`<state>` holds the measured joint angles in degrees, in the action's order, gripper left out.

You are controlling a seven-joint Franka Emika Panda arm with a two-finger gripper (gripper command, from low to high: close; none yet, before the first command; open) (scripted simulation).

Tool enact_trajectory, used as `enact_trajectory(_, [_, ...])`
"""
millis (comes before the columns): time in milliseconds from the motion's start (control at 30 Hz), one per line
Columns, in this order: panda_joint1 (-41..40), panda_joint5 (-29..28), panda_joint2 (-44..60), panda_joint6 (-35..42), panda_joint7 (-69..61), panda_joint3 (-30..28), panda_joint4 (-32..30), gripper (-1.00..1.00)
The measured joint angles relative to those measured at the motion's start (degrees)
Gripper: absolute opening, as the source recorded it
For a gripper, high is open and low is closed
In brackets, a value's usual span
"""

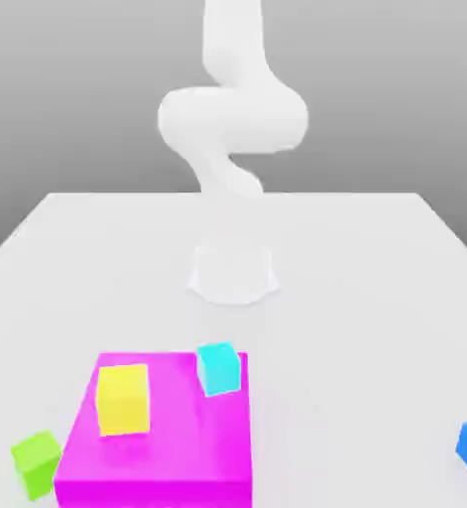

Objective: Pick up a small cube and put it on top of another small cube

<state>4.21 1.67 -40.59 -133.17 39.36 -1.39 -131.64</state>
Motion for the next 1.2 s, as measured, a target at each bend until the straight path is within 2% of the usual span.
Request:
enact_trajectory(300, [13.85, 6.28, 19.19, -4.96, -23.69, -3.37, 0.52, 0.00])
enact_trajectory(600, [22.64, 9.93, 37.81, -10.03, -45.17, -0.73, 0.98, 0.00])
enact_trajectory(767, [26.41, 7.70, 47.73, -13.31, -54.11, 1.19, 1.07, 0.00])
enact_trajectory(900, [28.62, 2.92, 55.36, -16.07, -59.17, 2.65, 1.08, 0.00])
enact_trajectory(1000, [30.79, -1.66, 60.97, -18.37, -61.55, 2.83, 1.27, 0.00])
enact_trajectory(1133, [31.58, -3.09, 69.29, -24.43, -61.84, 2.51, 2.81, 0.00])
enact_trajectory(1167, [31.62, -3.15, 70.43, -25.30, -61.84, 2.48, 3.04, -1.00])
enact_trajectory(1200, [31.62, -3.15, 70.43, -25.30, -61.84, 2.48, 3.04, -1.00])
